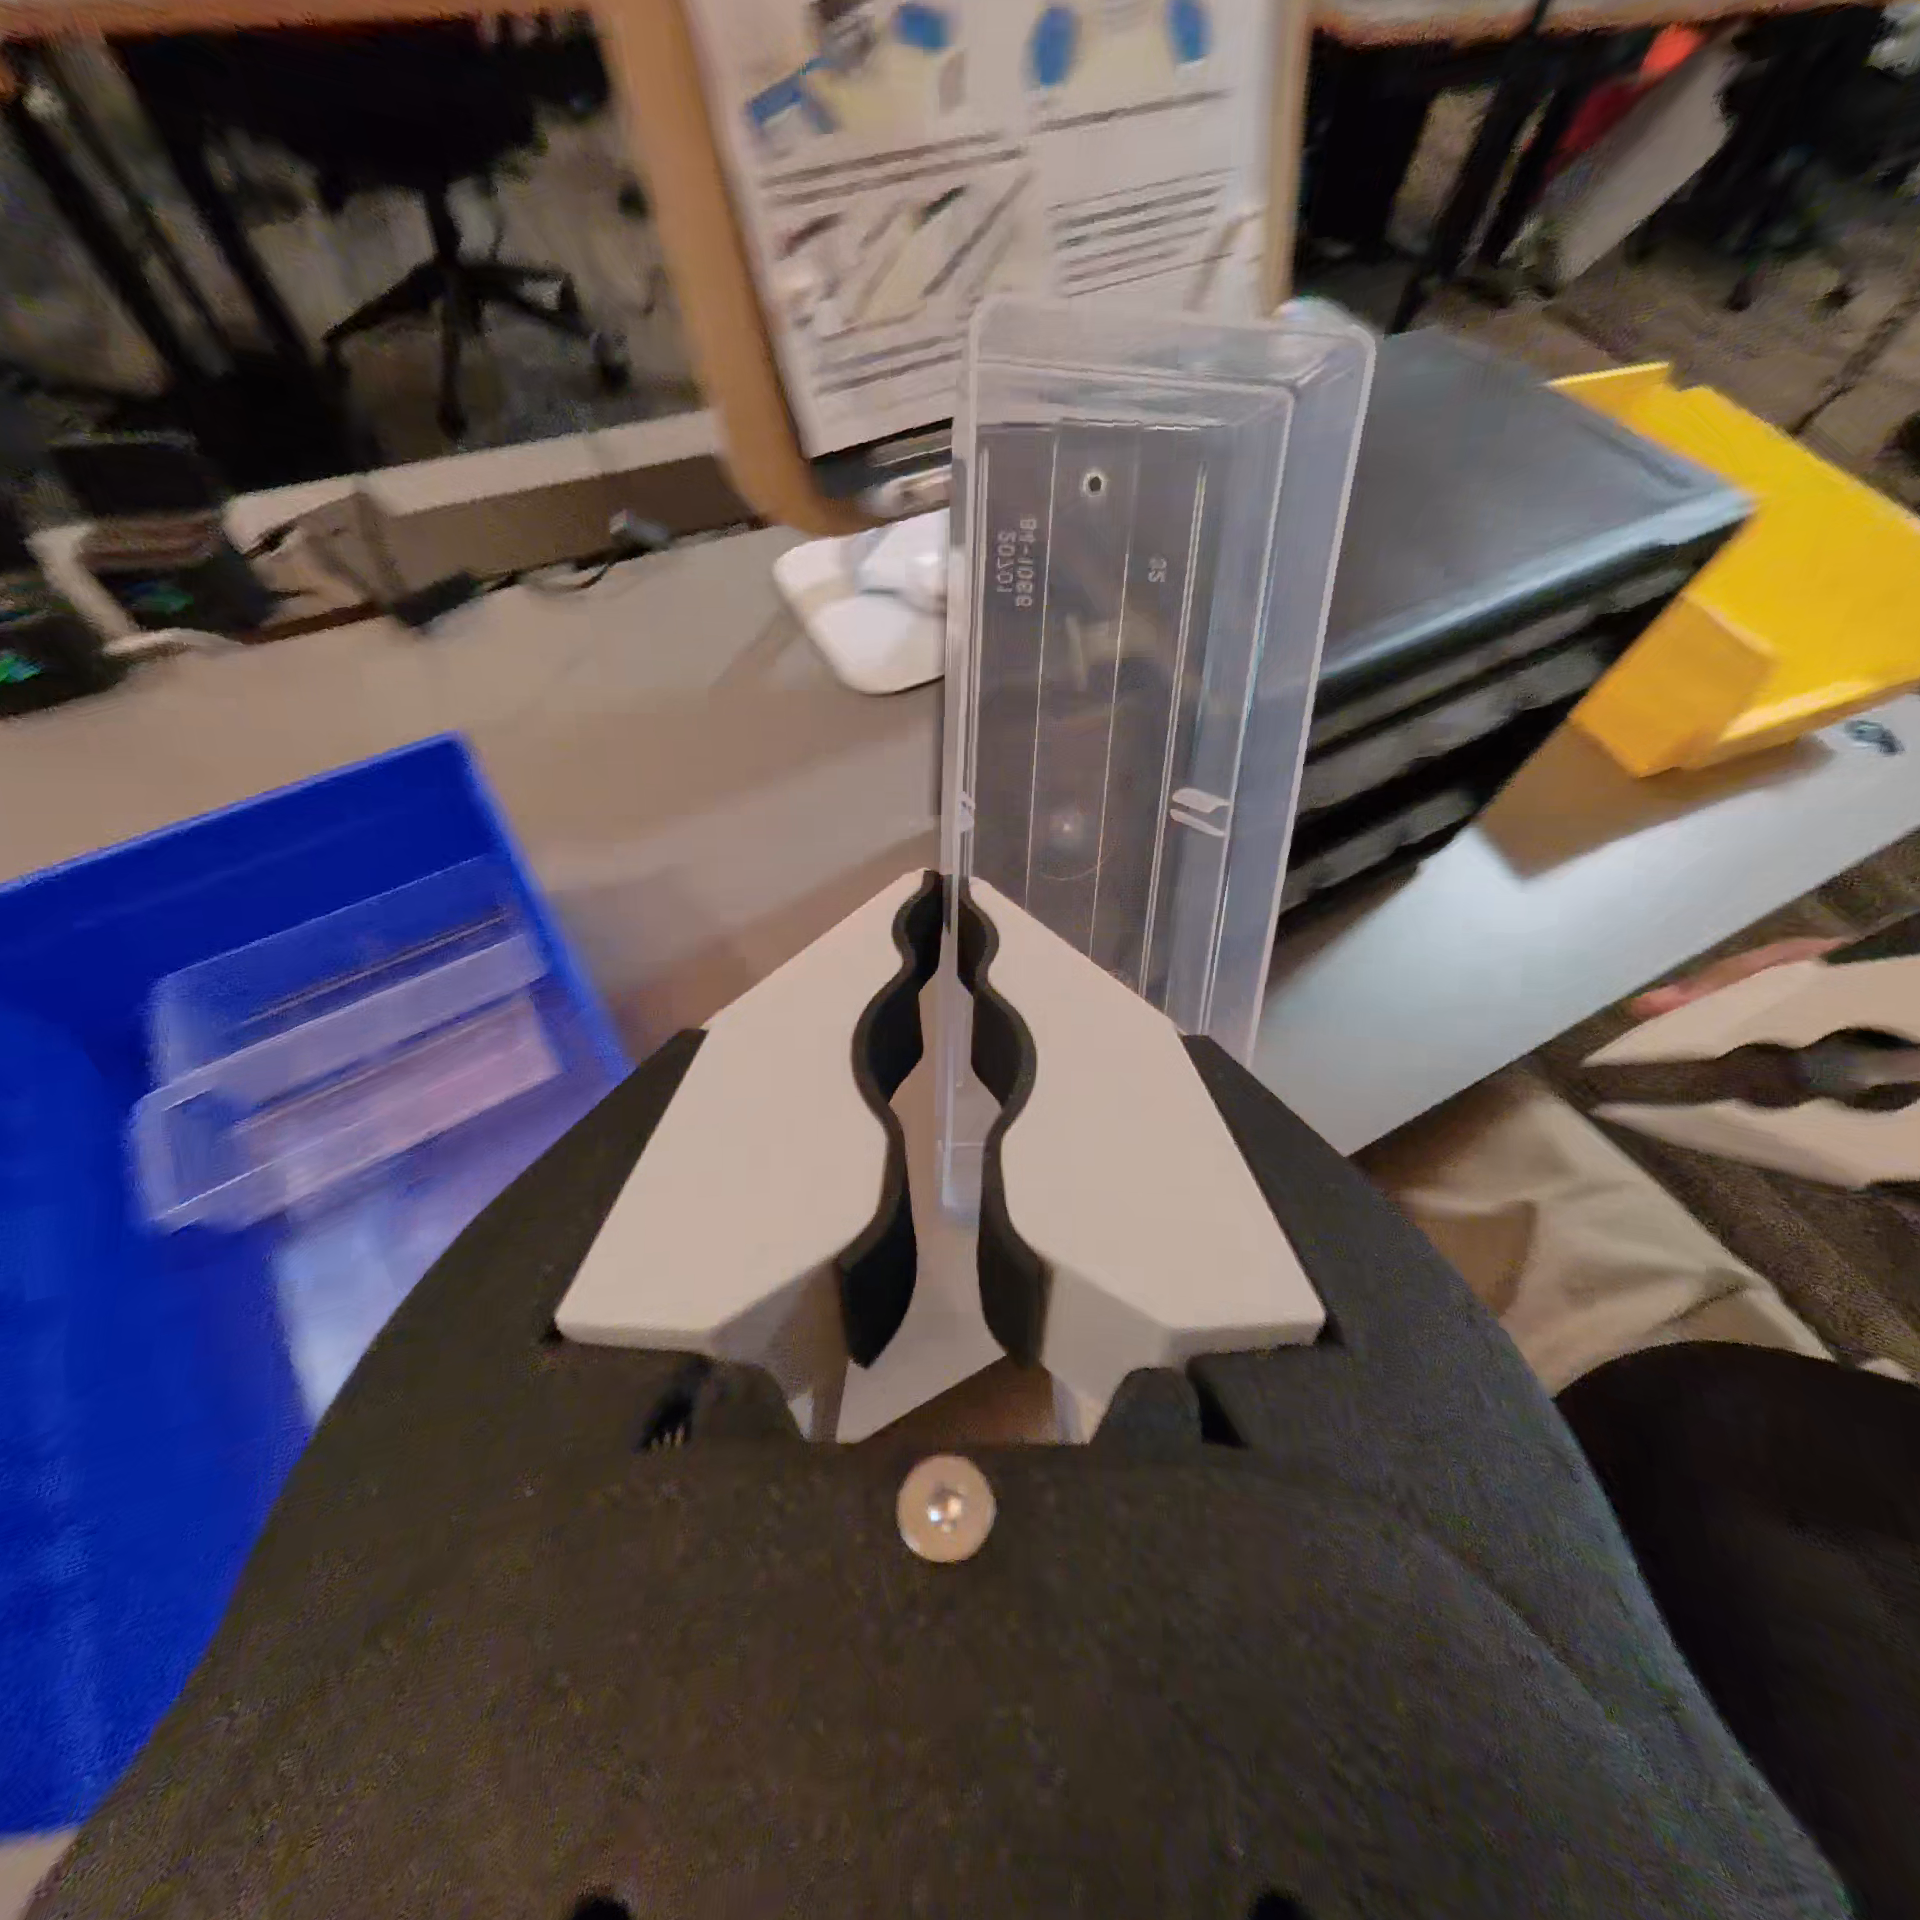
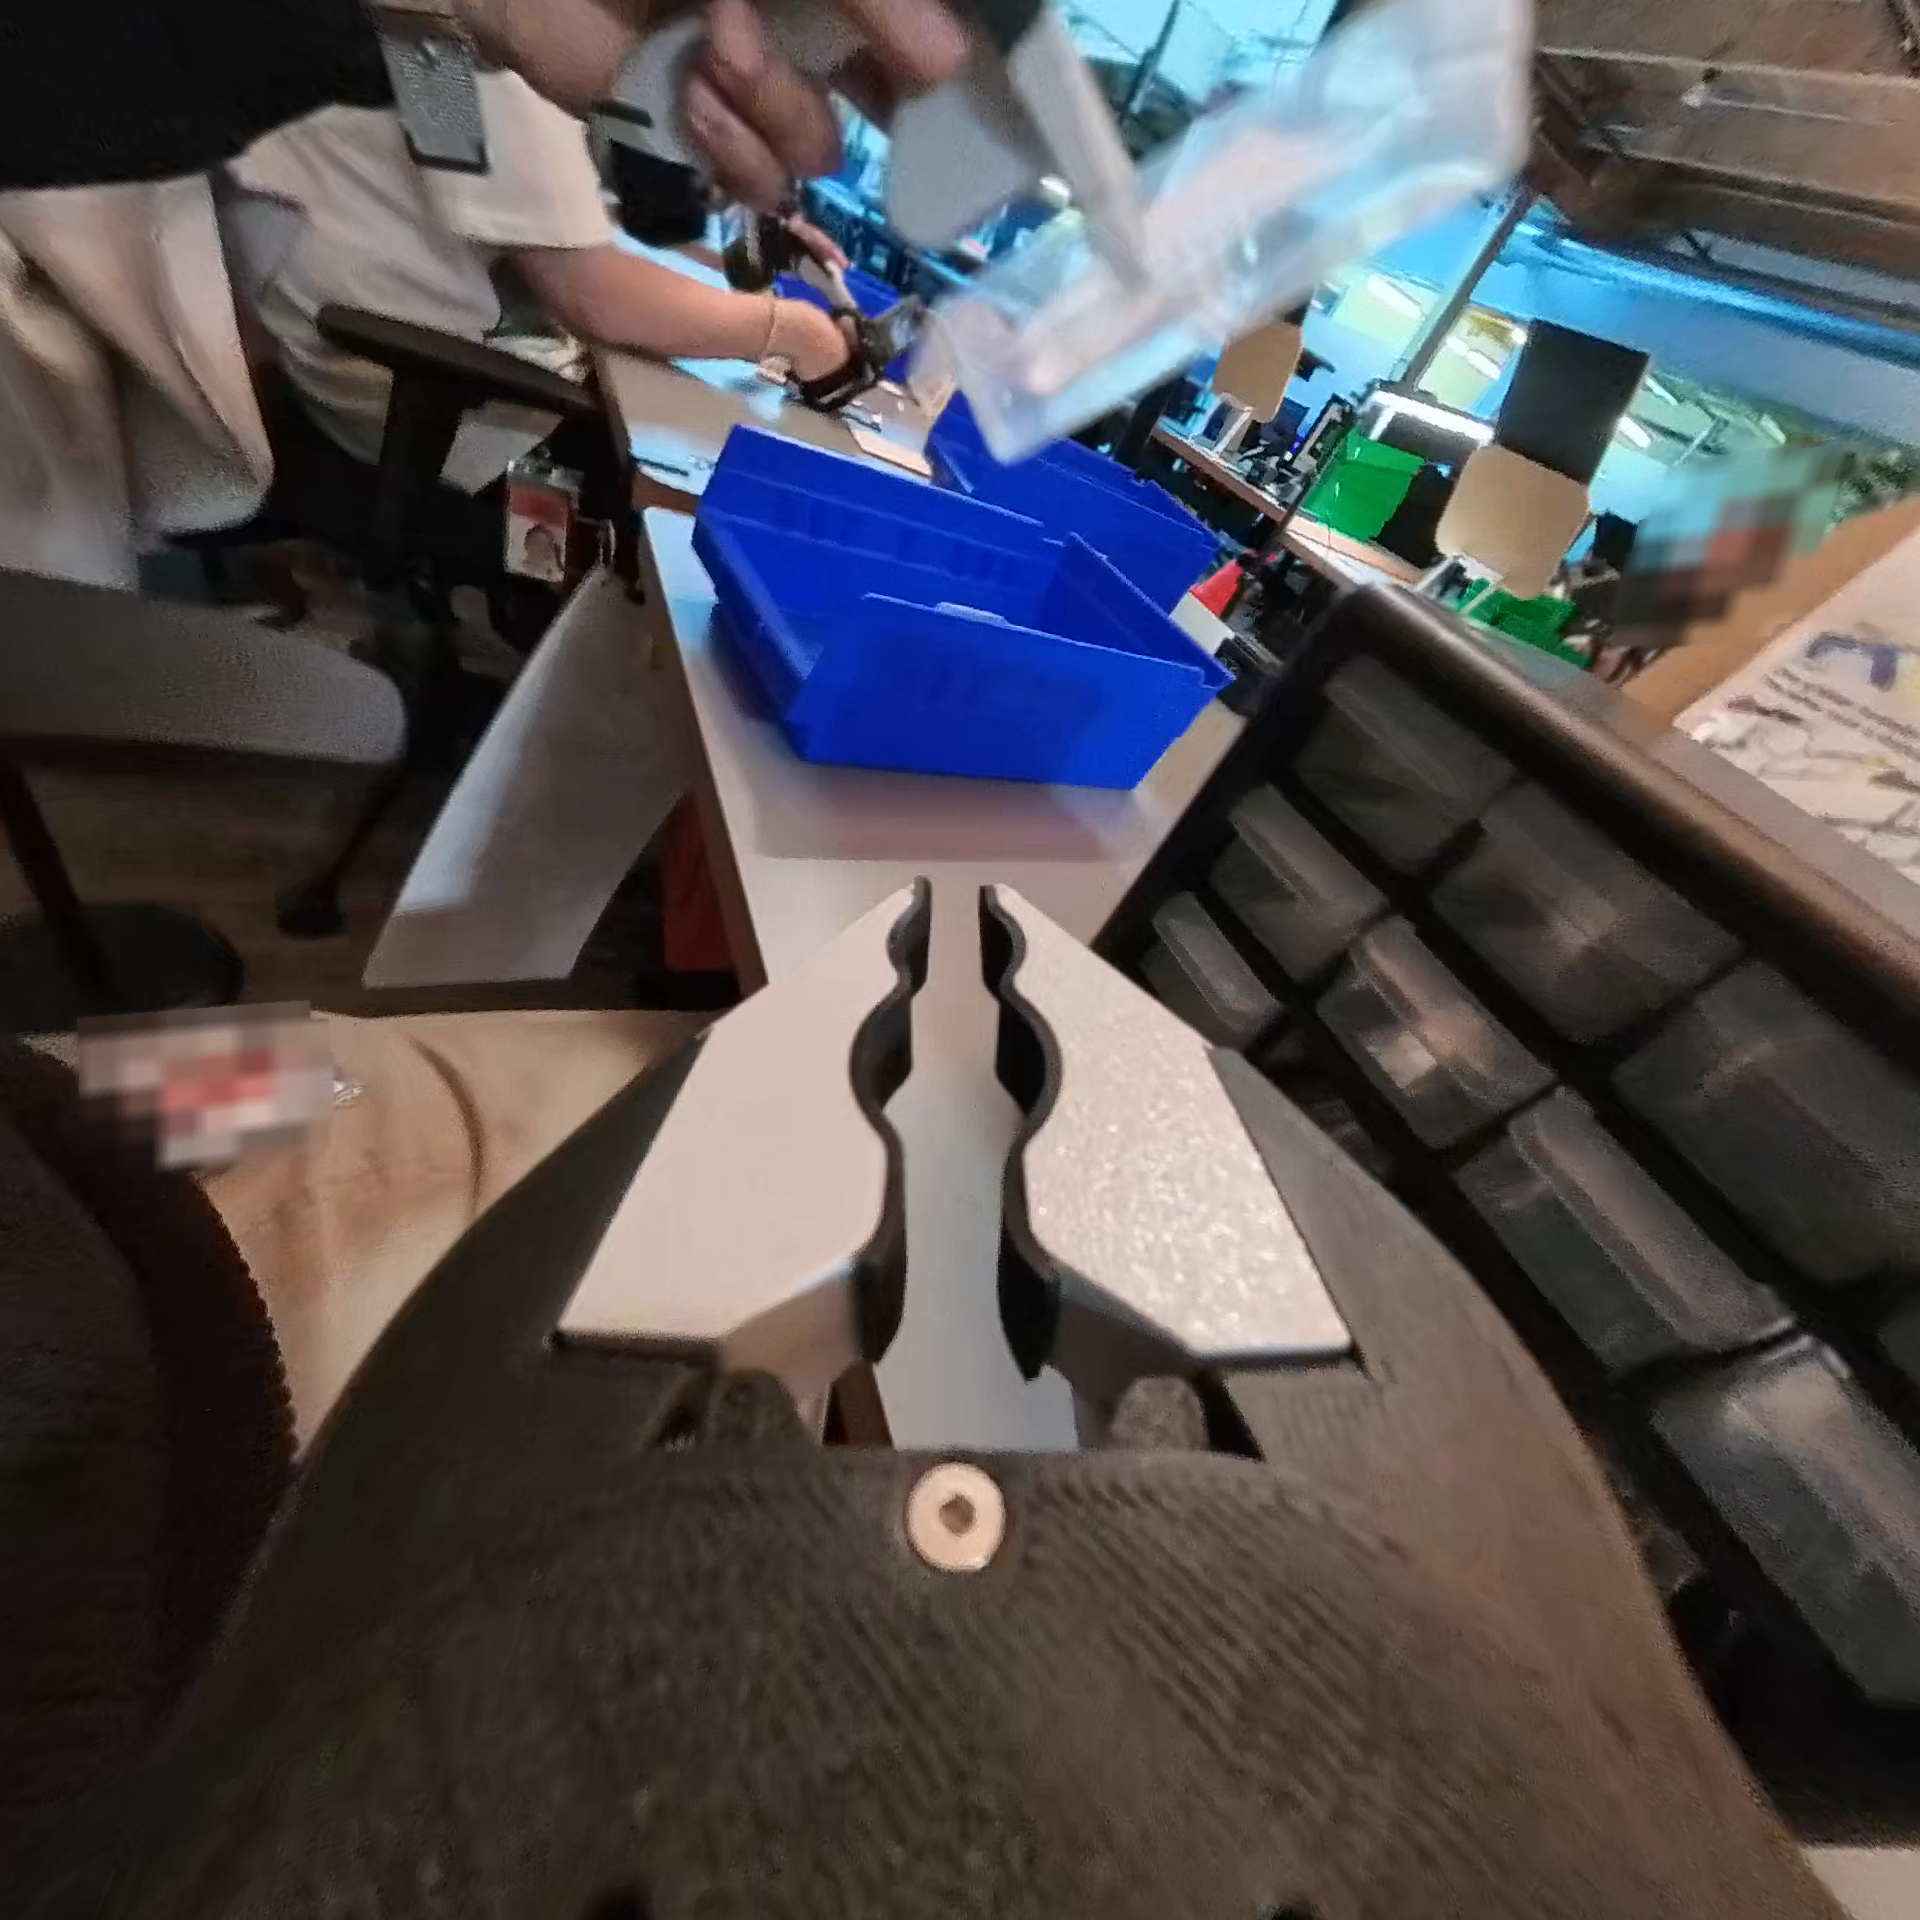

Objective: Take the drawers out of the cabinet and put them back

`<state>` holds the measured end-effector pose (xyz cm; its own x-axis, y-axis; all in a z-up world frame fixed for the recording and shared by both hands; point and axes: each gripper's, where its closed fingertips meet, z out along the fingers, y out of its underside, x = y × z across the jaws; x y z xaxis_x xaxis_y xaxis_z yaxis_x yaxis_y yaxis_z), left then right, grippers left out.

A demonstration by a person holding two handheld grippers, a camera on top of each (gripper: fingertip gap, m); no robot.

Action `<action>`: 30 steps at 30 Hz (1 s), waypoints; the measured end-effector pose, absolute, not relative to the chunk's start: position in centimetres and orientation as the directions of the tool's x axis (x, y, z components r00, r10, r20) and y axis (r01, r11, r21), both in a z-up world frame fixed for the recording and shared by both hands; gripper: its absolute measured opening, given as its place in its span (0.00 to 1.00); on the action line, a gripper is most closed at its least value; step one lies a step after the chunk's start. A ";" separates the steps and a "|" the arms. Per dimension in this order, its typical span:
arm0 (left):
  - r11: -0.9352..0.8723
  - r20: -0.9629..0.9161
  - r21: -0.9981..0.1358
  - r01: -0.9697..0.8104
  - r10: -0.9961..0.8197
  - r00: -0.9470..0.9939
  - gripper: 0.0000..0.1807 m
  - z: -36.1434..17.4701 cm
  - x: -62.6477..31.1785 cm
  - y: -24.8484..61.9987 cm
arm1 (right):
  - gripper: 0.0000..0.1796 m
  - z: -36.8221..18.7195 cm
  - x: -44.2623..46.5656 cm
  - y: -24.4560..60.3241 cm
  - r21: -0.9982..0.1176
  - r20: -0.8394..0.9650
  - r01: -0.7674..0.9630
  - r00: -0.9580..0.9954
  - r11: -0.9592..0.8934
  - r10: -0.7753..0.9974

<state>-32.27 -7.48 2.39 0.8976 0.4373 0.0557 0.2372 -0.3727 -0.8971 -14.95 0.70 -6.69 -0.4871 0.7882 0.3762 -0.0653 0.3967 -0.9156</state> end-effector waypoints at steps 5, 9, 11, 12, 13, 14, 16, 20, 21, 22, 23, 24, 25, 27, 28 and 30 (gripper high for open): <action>-0.259 0.088 -0.946 0.196 0.375 0.923 0.00 -1.8 -23.5 -1.2 | 0.11 -6.4 -13.5 -1.1 -0.807 0.578 -0.131 -0.372 0.576 0.726; -0.173 0.045 -0.975 0.137 0.454 0.890 0.00 -5.9 -19.0 1.6 | 0.16 -7.8 -12.4 -1.5 -0.705 0.688 -0.069 -0.308 0.706 0.657; -0.177 0.071 -0.970 0.167 0.450 0.890 0.00 -7.3 -17.4 2.8 | 0.25 -10.0 -12.4 -0.8 -0.645 0.716 0.045 -0.316 0.763 0.623; -0.175 0.103 -0.964 0.199 0.443 0.891 0.00 -7.6 -16.7 3.4 | 0.29 -11.5 -12.5 -0.3 -0.596 0.733 0.114 -0.326 0.795 0.596; -0.177 0.134 -0.957 0.231 0.436 0.890 0.00 -8.0 -16.2 3.9 | 0.31 -12.8 -12.6 0.5 -0.531 0.764 0.174 -0.325 0.829 0.558; -0.185 0.155 -0.949 0.254 0.429 0.890 0.00 -8.4 -15.6 4.4 | 0.28 -13.7 -12.7 1.3 -0.453 0.806 0.214 -0.316 0.865 0.500; -0.199 0.171 -0.942 0.271 0.410 0.896 0.00 -8.8 -14.9 5.2 | 0.19 -14.6 -12.8 2.4 -0.292 0.890 0.230 -0.289 0.928 0.352; -0.223 0.195 -0.928 0.297 0.389 0.900 0.00 -9.5 -15.2 5.5 | 0.09 -14.9 -12.6 2.9 -0.238 0.893 0.218 -0.333 0.946 0.301; -0.208 0.230 -0.922 0.326 0.383 0.895 0.01 -9.6 -15.5 5.3 | 0.09 -14.7 -12.5 2.9 -0.266 0.878 0.208 -0.351 0.941 0.326; -0.171 0.291 -0.915 0.365 0.345 0.892 0.08 -9.2 -15.4 5.2 | 0.08 -14.5 -12.4 2.8 -0.301 0.861 0.190 -0.368 0.935 0.352; -0.127 0.356 -0.908 0.399 0.268 0.895 0.20 -8.5 -14.9 5.0 | 0.08 -14.5 -12.2 2.7 -0.332 0.836 0.170 -0.402 0.928 0.372; -0.079 0.408 -0.899 0.431 0.209 0.889 0.28 -7.7 -14.7 4.6 | 0.07 -14.7 -11.8 2.5 -0.358 0.807 0.145 -0.448 0.922 0.384; -0.038 0.442 -0.889 0.456 0.192 0.876 0.30 -7.3 -15.0 3.9 | 0.07 -14.7 -11.4 2.3 -0.383 0.783 0.119 -0.484 0.916 0.390; -0.008 0.459 -0.882 0.470 0.207 0.864 0.32 -7.5 -16.0 2.7 | 0.07 -14.6 -10.8 2.1 -0.418 0.752 0.073 -0.531 0.905 0.390; 0.003 0.459 -0.884 0.468 0.207 0.864 0.32 -7.6 -16.4 2.2 | 0.07 -14.5 -10.6 2.0 -0.432 0.740 0.057 -0.549 0.900 0.390; 0.028 0.450 -0.890 0.456 0.224 0.865 0.33 -7.9 -17.5 1.5 | 0.07 -15.2 -9.8 1.4 -0.470 0.669 0.025 -0.641 0.882 0.375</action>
<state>-17.52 1.50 -7.86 0.8647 0.2238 0.4497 0.4556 0.0277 -0.8898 -9.77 1.36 -15.16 -0.6414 0.3749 0.6694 0.0247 0.8821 -0.4704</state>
